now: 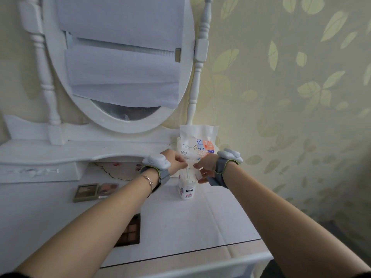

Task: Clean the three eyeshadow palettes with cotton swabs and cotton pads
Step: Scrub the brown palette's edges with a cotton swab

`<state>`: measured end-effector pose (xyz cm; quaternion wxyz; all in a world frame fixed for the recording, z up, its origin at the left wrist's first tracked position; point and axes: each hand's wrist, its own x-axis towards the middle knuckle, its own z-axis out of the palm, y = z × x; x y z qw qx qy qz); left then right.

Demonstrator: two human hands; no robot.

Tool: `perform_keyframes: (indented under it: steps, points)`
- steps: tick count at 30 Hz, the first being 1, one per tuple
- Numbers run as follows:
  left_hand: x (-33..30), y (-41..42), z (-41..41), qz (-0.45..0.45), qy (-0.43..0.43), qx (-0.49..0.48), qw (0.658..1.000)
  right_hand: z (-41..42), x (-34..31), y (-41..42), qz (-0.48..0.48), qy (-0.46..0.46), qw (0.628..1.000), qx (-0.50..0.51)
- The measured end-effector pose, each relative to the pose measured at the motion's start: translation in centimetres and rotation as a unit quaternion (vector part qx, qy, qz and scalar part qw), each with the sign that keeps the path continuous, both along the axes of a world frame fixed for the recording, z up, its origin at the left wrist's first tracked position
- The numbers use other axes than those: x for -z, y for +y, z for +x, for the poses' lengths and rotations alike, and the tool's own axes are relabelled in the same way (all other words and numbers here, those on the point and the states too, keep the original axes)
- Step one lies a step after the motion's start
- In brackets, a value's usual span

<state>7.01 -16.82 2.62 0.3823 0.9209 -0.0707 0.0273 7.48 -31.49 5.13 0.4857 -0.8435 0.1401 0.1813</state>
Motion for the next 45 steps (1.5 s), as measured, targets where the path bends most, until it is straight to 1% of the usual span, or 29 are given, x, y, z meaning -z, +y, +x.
perform_keyframes:
  steps: [2,4,7,10,11,14,15,17,19,21,25,30,34,36,40,45]
  points:
    - [-0.1,0.5,-0.1,-0.026,-0.014,-0.009,1.0,-0.1,0.1,0.1,-0.012,0.003,1.0,0.01]
    - [-0.2,0.9,-0.3,-0.076,-0.028,-0.022,0.997,-0.2,0.2,0.4,-0.029,0.011,0.999,0.014]
    - [-0.3,1.6,-0.4,-0.154,-0.043,-0.039,0.986,-0.4,0.1,1.0,-0.09,-0.023,0.995,-0.026]
    - [-0.4,2.4,-0.6,-0.213,-0.032,-0.043,0.976,-1.6,-0.2,1.8,-0.102,-0.022,0.994,-0.042]
    - [-0.4,2.6,-0.7,-0.233,-0.031,-0.045,0.971,-1.9,-0.4,1.9,-0.121,-0.026,0.991,-0.05]
    - [-0.5,3.3,-1.0,-0.259,-0.034,-0.055,0.964,-2.2,-0.5,2.5,-0.24,-0.063,0.962,-0.118]
    - [-0.4,3.5,-1.2,-0.259,-0.034,-0.058,0.963,-2.7,-0.7,2.8,-0.287,-0.068,0.947,-0.129]
    - [-0.3,4.1,-1.5,-0.259,-0.034,-0.06,0.964,-3.2,-0.6,3.2,-0.395,-0.087,0.903,-0.142]
    - [-0.1,4.7,-1.8,-0.256,-0.031,-0.059,0.964,-3.6,-0.7,3.7,-0.443,-0.088,0.879,-0.153]
    - [0.3,5.2,-2.1,-0.261,-0.021,-0.054,0.964,-3.7,-0.7,4.2,-0.462,-0.078,0.868,-0.164]
    - [1.0,5.9,-2.5,-0.266,0.005,-0.048,0.963,-3.9,-0.9,4.4,-0.488,-0.088,0.848,-0.189]
    - [1.5,6.4,-2.8,-0.276,0.031,-0.05,0.959,-3.4,-0.5,4.7,-0.474,-0.094,0.856,-0.185]
    - [1.7,6.3,-3.4,-0.264,0.031,-0.044,0.963,-3.6,-0.3,4.7,-0.5,-0.112,0.839,-0.182]
    - [1.7,6.4,-3.8,-0.261,0.031,-0.043,0.964,-3.6,0.0,4.5,-0.498,-0.12,0.841,-0.176]
    - [1.8,6.7,-4.4,-0.258,0.034,-0.041,0.965,-3.9,-0.2,4.7,-0.491,-0.093,0.848,-0.173]
    - [1.6,7.1,-5.1,-0.263,0.043,-0.045,0.963,-4.4,-0.3,4.8,-0.51,-0.096,0.834,-0.189]
